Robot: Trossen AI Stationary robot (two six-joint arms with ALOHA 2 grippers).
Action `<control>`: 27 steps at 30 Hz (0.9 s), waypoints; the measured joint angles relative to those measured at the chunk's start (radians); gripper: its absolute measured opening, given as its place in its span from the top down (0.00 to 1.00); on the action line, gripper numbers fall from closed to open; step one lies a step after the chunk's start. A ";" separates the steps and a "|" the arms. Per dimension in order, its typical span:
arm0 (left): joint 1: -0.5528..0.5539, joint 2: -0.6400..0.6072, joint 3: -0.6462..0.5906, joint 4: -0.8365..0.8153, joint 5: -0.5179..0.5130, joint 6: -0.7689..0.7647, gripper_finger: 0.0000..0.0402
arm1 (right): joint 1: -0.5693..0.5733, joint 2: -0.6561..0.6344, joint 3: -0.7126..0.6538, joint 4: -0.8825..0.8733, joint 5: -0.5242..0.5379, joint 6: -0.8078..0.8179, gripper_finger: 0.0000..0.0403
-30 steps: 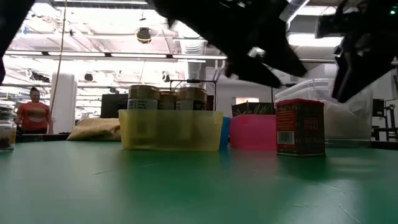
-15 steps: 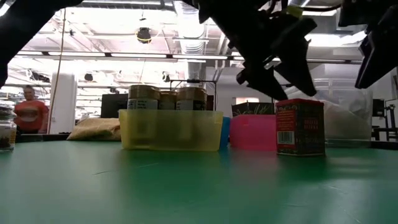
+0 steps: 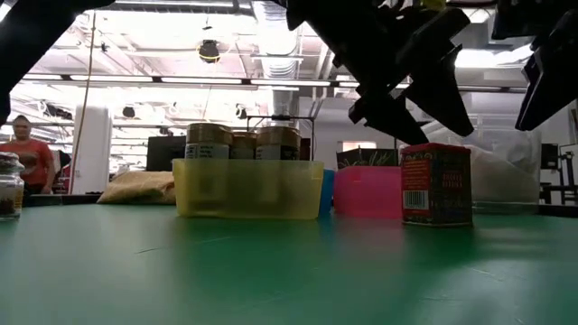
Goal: Sort spices by type
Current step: Put the top red seasoning can into the orange bin
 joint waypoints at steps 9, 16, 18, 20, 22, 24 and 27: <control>-0.002 0.000 0.000 0.005 -0.065 0.014 0.18 | 0.015 0.000 0.000 -0.047 -0.025 -0.113 0.27; 0.015 0.000 0.000 0.006 -0.046 -0.042 0.18 | 0.005 0.000 0.000 -0.047 -0.045 -0.155 0.27; 0.015 0.000 0.000 0.006 -0.046 -0.045 0.18 | 0.003 0.000 0.000 -0.044 -0.045 -0.153 0.27; 0.014 0.000 0.000 0.003 -0.045 -0.052 0.18 | 0.003 0.000 0.000 -0.035 -0.045 -0.153 0.28; 0.010 0.000 0.000 -0.006 -0.040 -0.058 0.18 | 0.002 0.000 0.000 -0.024 -0.045 -0.153 0.28; 0.007 0.012 -0.006 0.006 -0.033 -0.062 0.18 | 0.002 0.000 0.000 -0.017 -0.045 -0.153 0.28; 0.005 0.030 -0.010 -0.015 -0.017 -0.065 0.18 | 0.002 0.000 0.000 -0.001 -0.049 -0.153 0.28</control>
